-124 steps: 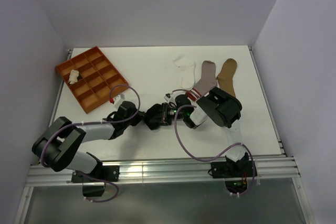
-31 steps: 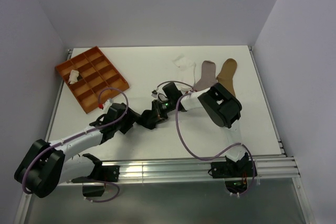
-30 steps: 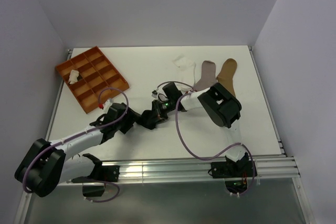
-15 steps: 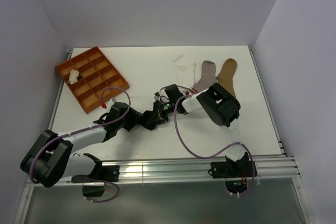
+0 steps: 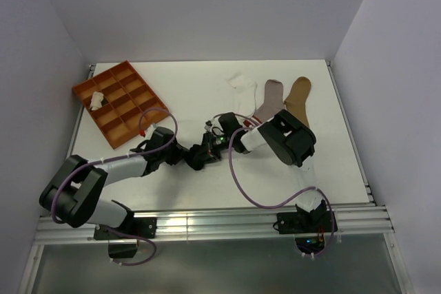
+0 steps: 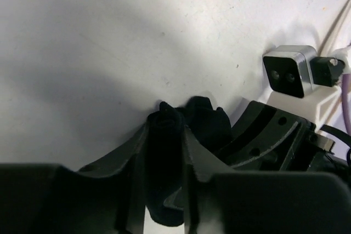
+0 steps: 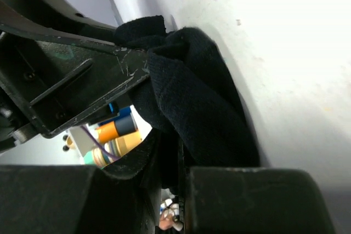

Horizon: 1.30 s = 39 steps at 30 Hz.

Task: Roll the socks
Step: Roll the sock at the center of the board.

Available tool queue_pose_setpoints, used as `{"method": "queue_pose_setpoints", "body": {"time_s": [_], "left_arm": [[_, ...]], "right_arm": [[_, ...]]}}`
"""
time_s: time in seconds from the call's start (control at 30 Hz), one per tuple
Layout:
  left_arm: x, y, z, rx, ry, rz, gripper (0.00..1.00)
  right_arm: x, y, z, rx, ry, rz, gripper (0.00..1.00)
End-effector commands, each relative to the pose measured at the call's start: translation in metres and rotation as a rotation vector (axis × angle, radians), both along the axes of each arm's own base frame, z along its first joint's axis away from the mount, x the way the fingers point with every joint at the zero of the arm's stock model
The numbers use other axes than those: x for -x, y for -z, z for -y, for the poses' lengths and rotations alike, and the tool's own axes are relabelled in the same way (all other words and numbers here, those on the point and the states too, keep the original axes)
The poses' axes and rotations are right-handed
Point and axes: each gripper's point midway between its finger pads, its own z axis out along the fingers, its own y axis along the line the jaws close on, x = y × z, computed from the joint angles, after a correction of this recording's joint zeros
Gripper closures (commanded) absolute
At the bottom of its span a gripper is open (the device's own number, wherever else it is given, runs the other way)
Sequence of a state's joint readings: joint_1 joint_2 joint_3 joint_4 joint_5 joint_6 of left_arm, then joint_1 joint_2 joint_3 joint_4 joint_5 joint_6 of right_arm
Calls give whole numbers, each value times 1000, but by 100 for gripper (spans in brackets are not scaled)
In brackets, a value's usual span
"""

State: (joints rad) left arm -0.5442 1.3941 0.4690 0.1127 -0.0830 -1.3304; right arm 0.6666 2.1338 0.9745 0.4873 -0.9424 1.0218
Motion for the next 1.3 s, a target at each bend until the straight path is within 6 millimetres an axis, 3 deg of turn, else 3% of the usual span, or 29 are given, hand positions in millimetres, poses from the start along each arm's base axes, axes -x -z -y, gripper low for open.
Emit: {"method": "queue_pose_setpoints", "body": {"time_s": [0.0, 0.1, 0.13, 0.17, 0.27, 0.3, 0.37, 0.4, 0.47, 0.53, 0.57, 0.67, 0.7, 0.83, 1.07, 1.27], "left_arm": [[39, 47, -22, -179, 71, -211, 74], [38, 47, -24, -232, 105, -233, 83], [38, 48, -26, -260, 121, -236, 86], [37, 47, -27, -278, 129, -237, 89], [31, 42, -28, -341, 158, -241, 91], [34, 45, -31, -364, 167, -264, 91], [31, 41, -28, -385, 182, -257, 92], [32, 41, -29, -396, 188, -260, 92], [30, 38, -25, -399, 198, -251, 92], [30, 37, -23, -409, 208, -254, 92], [29, 36, -21, -412, 213, -252, 92], [28, 35, -18, -416, 224, -249, 93], [28, 35, -17, -411, 227, -250, 93], [28, 33, -13, -405, 234, -241, 93], [30, 34, -11, -397, 240, -243, 93], [31, 34, -9, -382, 243, -241, 93]], "right_arm": [[-2, 36, 18, 162, 78, 9, 87], [-8, 22, 22, 190, 68, 160, 71], [-8, 9, 23, 199, 67, 207, 67], [-15, 10, 28, 244, 98, 267, 65], [-19, 2, 37, 317, 101, 409, 57], [-29, -10, 41, 344, 133, 514, 55], [-28, -13, 47, 414, 146, 601, 55], [-39, -23, 54, 464, 193, 697, 54], [-30, -31, 50, 495, 187, 787, 55], [-38, -48, 54, 555, 241, 919, 54], [-27, -53, 45, 553, 221, 967, 55], [-24, -66, 36, 580, 221, 1084, 54], [-15, -68, 28, 577, 187, 1126, 54], [-12, -67, 15, 627, 161, 1190, 54], [-8, -35, 7, 691, 81, 1207, 46], [5, -15, 0, 699, -24, 1200, 46]]}}
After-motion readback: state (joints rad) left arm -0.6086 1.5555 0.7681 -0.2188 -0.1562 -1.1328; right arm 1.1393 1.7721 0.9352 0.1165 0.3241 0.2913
